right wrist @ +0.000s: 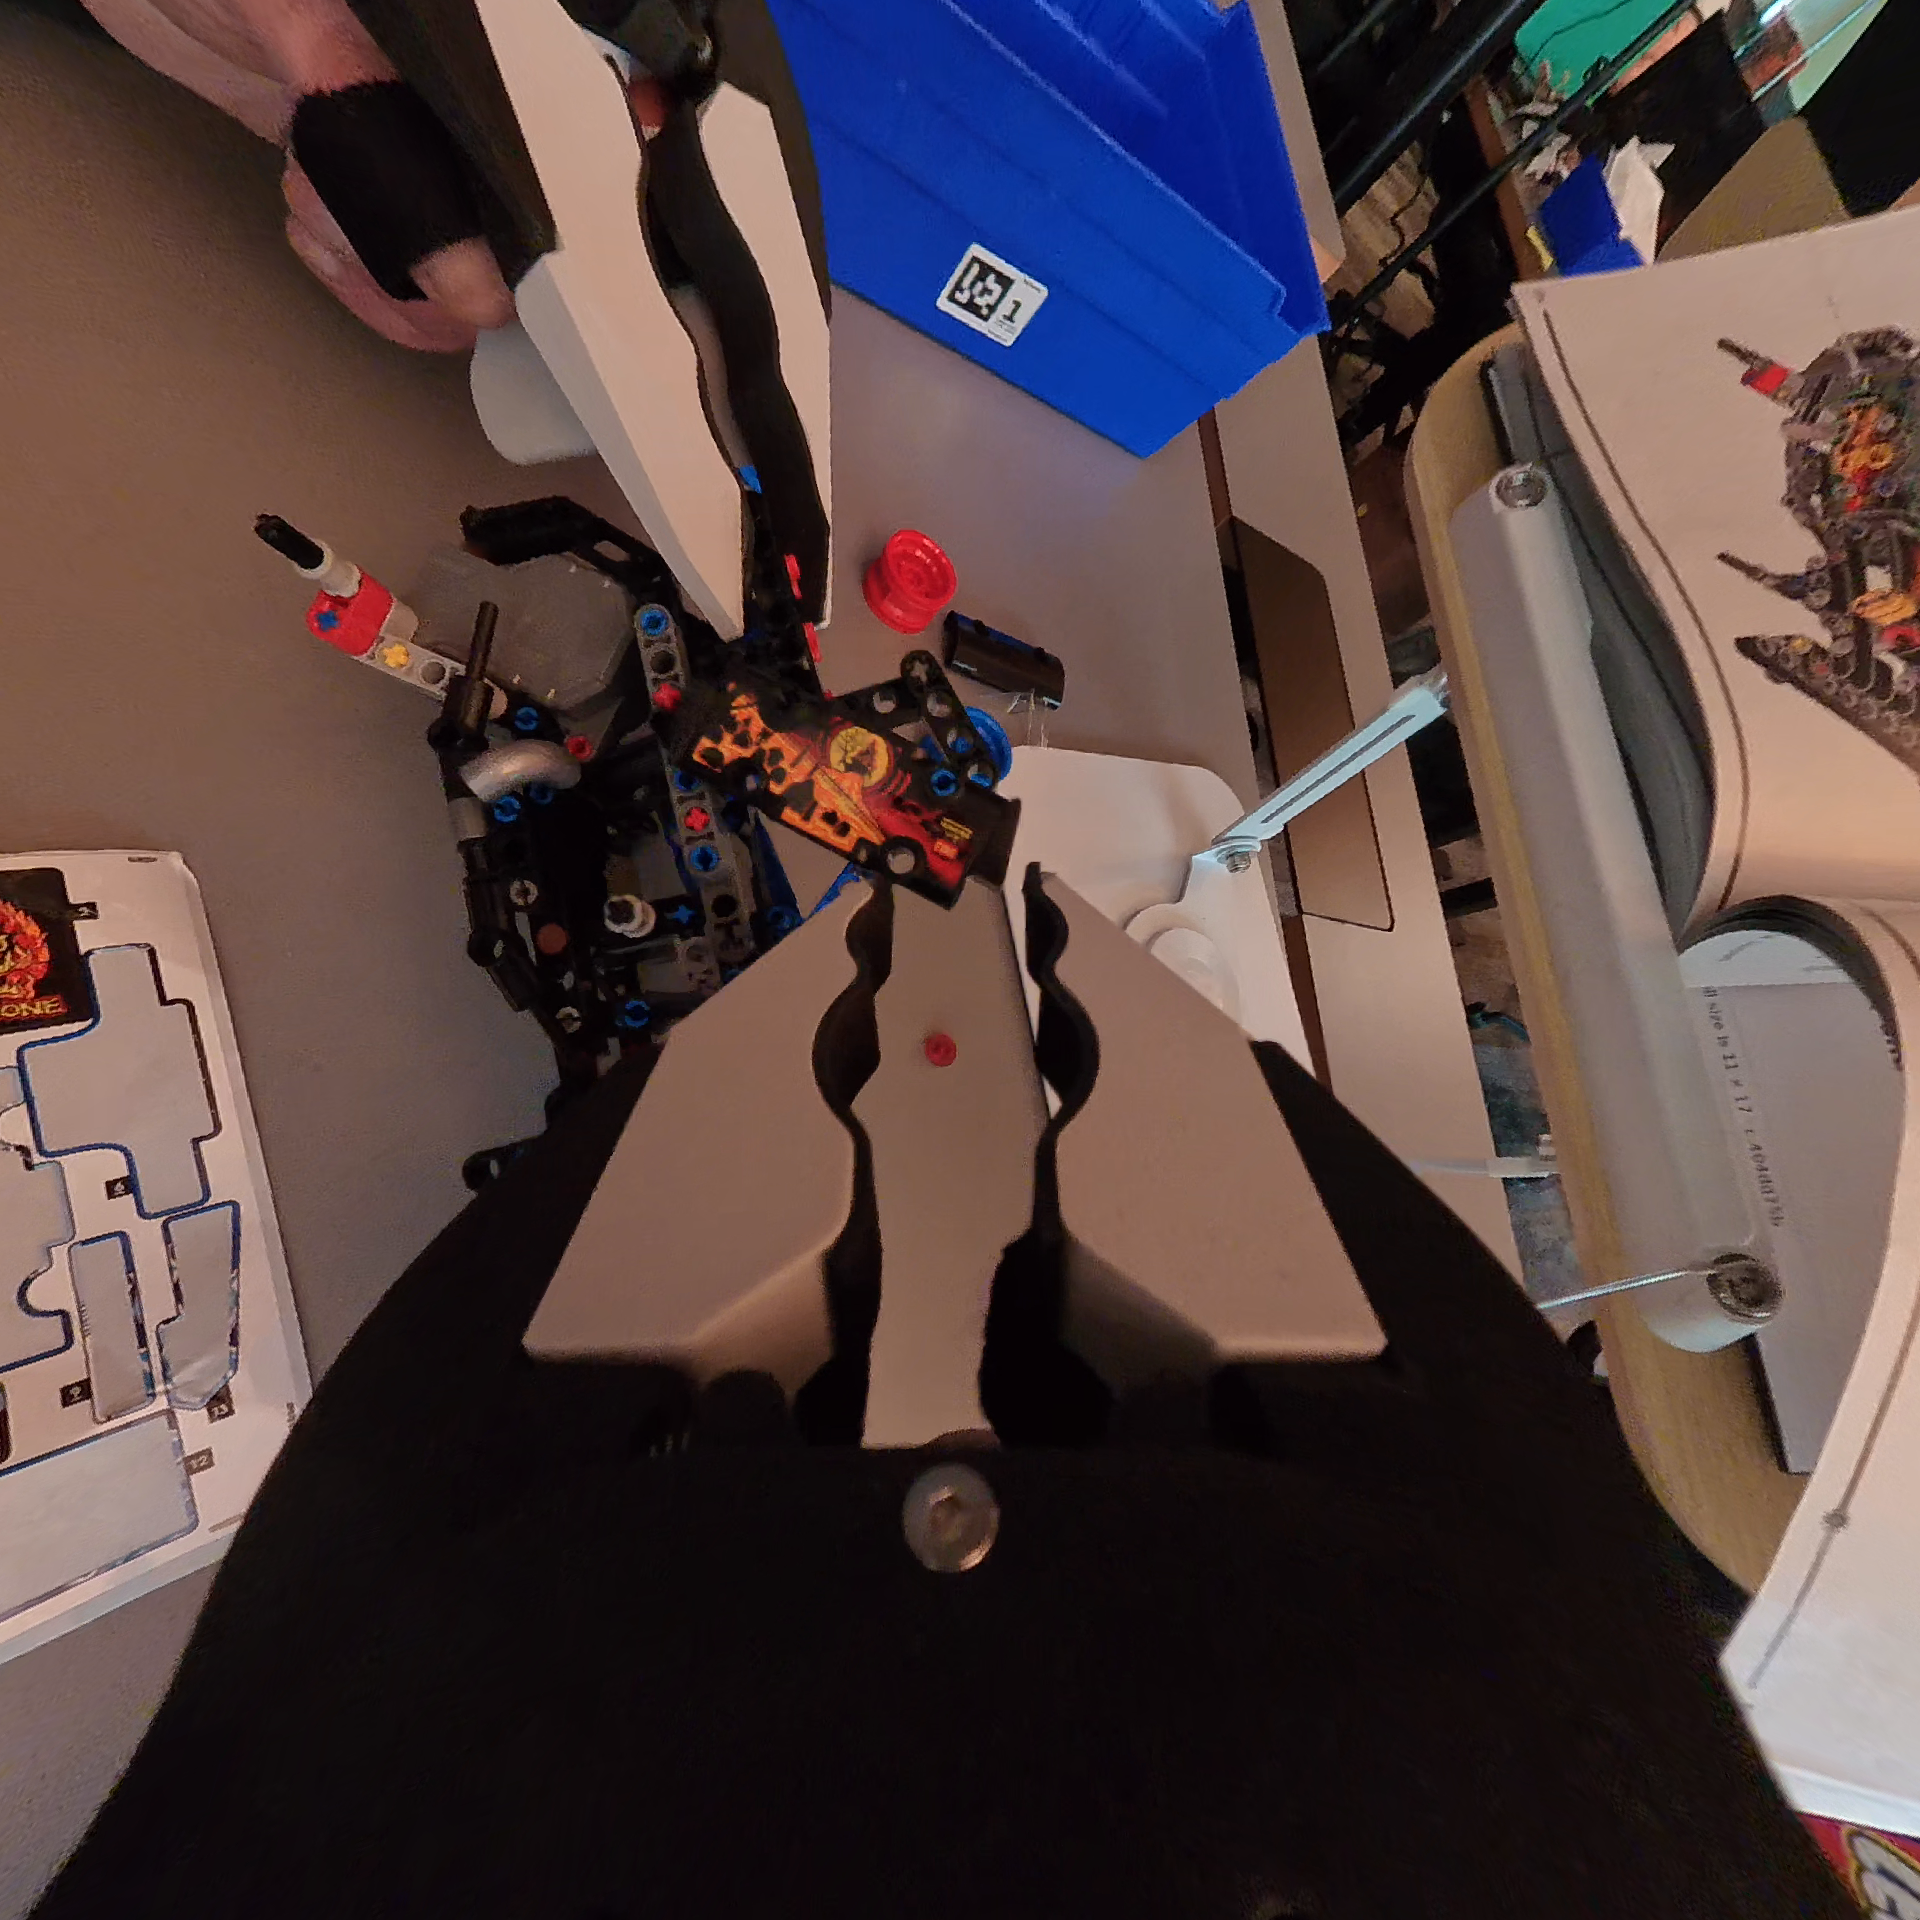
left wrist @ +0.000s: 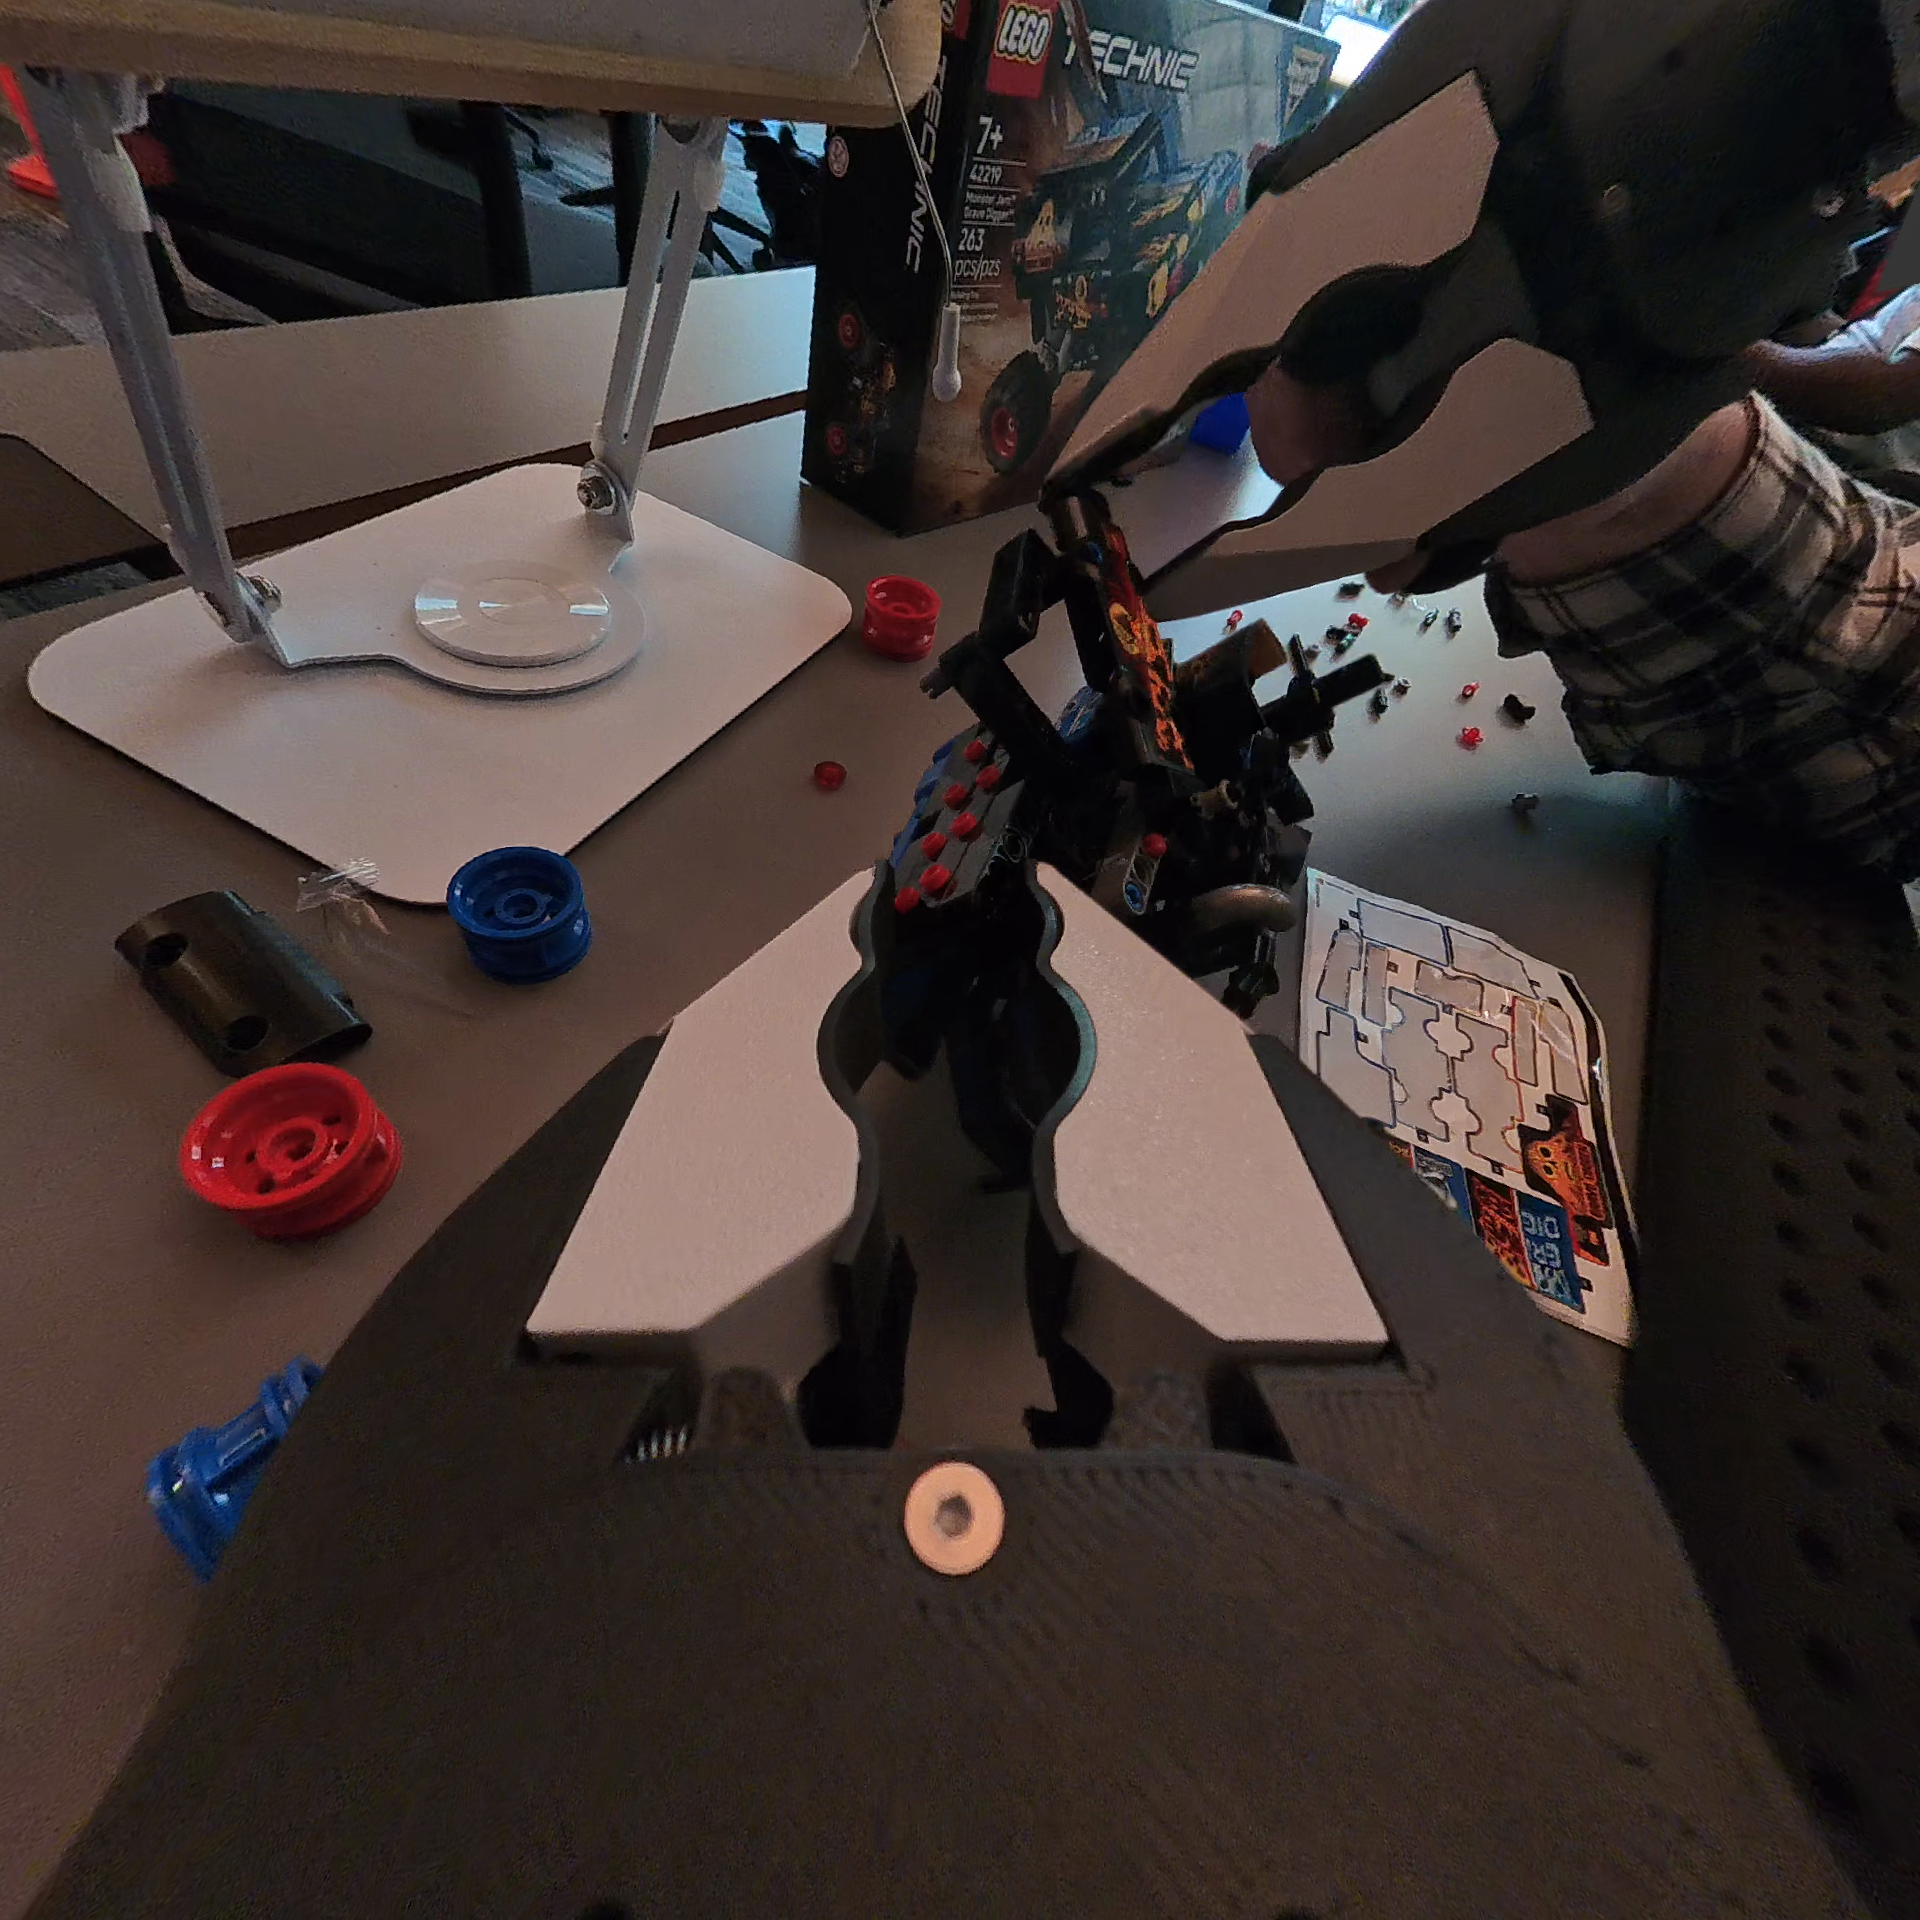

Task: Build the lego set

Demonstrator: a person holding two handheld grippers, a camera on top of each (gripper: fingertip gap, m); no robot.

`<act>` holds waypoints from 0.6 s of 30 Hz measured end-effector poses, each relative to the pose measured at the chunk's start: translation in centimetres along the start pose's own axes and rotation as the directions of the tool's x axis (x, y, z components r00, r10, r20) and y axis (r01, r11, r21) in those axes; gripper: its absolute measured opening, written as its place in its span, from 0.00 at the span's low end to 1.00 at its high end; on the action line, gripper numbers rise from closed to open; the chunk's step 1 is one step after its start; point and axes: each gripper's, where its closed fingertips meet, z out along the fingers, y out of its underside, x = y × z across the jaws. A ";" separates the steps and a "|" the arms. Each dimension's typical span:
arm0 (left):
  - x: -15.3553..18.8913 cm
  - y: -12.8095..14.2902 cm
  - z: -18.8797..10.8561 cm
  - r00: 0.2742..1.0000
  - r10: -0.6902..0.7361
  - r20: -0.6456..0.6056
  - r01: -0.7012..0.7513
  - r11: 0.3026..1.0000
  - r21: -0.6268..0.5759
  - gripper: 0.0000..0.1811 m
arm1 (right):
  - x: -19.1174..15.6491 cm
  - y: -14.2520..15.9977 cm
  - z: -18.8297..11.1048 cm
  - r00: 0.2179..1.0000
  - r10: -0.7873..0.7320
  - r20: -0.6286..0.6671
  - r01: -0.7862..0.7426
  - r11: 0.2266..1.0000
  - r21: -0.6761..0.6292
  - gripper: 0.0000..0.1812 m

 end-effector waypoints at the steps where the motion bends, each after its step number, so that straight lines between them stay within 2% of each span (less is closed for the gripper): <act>1: 0.0 0.1 0.0 1.000 0.002 0.001 -0.002 1.000 -0.004 0.12 | -0.1 -0.2 -0.1 1.000 -0.010 -0.001 0.010 1.000 0.007 0.15; 6: 0.1 0.5 0.3 1.000 0.013 0.001 -0.013 1.000 -0.025 0.11 | -0.7 -0.2 0.3 0.996 -0.089 -0.012 0.089 0.996 -0.008 0.21; 13: 0.2 0.4 0.3 1.000 0.027 0.004 -0.027 0.999 -0.026 0.11 | -0.4 -0.2 0.2 0.995 -0.098 -0.032 0.097 0.995 -0.008 0.19; 18: 0.4 0.3 0.3 0.997 0.075 0.016 -0.074 0.997 -0.027 0.11 | -0.3 -0.4 0.0 0.987 -0.148 -0.060 0.148 0.989 -0.012 0.22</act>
